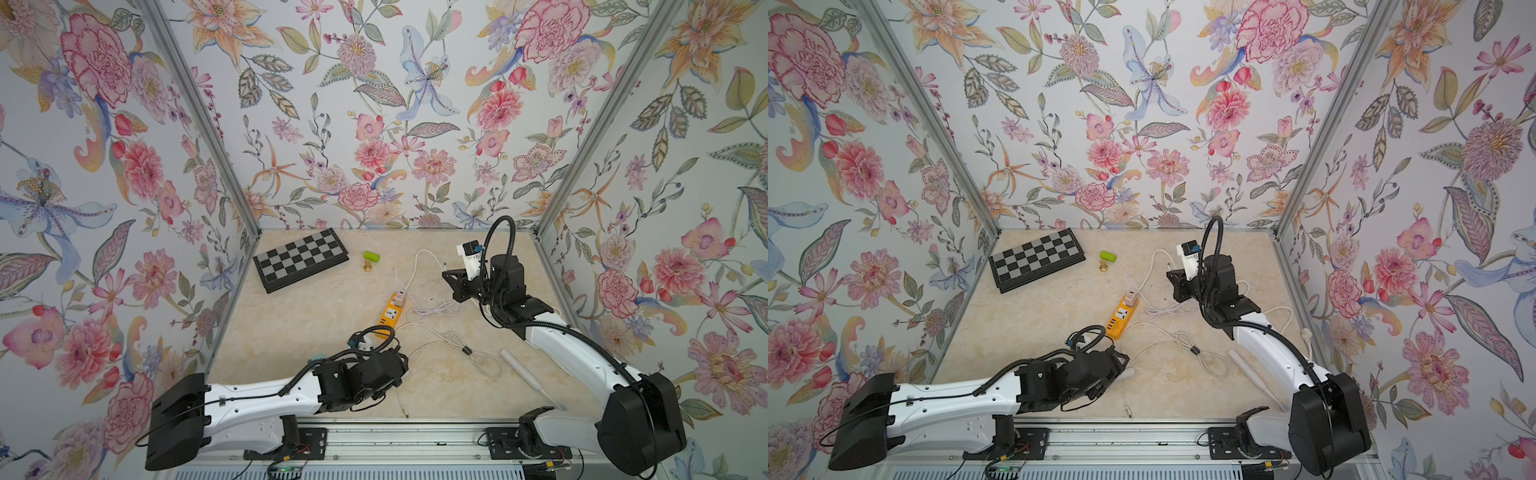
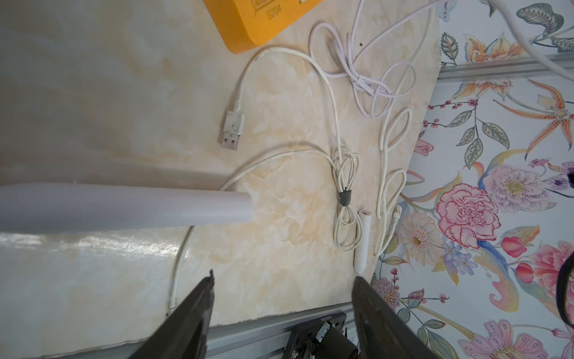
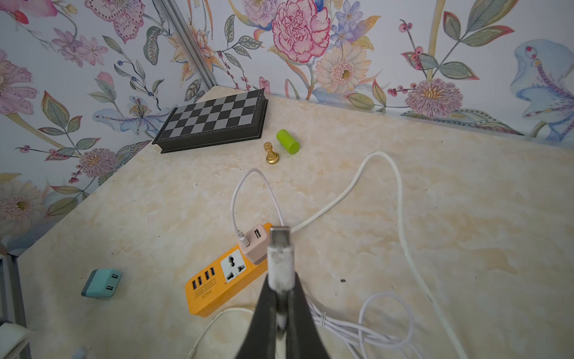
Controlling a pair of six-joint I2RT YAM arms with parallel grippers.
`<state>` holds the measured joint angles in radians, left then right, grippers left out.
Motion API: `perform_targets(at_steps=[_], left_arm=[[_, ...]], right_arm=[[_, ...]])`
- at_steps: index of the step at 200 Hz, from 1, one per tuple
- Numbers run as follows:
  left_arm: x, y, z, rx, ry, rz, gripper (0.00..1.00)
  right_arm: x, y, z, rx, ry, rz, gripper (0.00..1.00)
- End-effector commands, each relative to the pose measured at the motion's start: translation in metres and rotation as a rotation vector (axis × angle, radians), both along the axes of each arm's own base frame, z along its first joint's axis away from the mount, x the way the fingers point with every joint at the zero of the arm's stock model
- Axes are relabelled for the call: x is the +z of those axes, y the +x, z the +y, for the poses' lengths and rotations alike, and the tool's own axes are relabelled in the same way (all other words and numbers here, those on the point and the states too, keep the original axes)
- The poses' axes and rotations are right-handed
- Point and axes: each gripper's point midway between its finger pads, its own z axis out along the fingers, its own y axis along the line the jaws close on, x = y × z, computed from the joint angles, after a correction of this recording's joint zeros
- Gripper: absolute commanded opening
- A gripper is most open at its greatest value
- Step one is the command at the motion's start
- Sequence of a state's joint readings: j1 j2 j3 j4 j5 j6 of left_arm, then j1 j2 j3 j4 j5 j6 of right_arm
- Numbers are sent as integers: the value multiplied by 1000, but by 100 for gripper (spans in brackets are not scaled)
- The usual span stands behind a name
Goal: Charge the electric toothbrush
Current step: Pick up the electric toothbrush from the center of the board.
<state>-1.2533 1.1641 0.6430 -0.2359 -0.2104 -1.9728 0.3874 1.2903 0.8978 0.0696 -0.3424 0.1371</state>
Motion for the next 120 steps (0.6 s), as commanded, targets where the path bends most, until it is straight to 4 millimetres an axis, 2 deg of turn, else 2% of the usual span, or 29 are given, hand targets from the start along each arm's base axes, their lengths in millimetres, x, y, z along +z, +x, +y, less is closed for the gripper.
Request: perform_targets(at_steps=[1,44,80,120], left_arm=[[-23,-4,11,125,-6,93,75],[-55,-11,11,170,-54,174,78],[-72,-2,11,183,-40,201,80],[-82,14,26,155,141,215,79]], right_arm=[[13,-3,2,8,31,-9,0],[15,-3,3,11,30,-15,0],[21,-3,1,7,28,-32,0],[21,-2,0,6,20,-41,0]])
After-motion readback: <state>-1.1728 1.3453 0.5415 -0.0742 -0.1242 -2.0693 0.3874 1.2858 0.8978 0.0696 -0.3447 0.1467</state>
